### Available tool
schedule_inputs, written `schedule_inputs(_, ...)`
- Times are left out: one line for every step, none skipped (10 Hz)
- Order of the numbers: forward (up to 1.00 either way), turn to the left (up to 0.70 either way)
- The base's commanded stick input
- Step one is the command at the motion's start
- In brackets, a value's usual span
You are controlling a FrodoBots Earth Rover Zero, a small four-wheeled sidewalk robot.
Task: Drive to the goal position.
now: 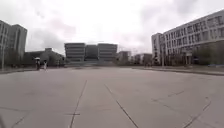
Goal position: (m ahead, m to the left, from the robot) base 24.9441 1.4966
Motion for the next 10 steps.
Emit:
schedule_inputs(0.7, 0.02)
schedule_inputs(0.7, 0.02)
schedule_inputs(0.7, 0.02)
schedule_inputs(0.7, 0.02)
schedule_inputs(0.7, 0.02)
schedule_inputs(0.7, 0.02)
schedule_inputs(0.7, 0.02)
schedule_inputs(0.7, 0.02)
schedule_inputs(0.7, 0.02)
schedule_inputs(0.7, 0.02)
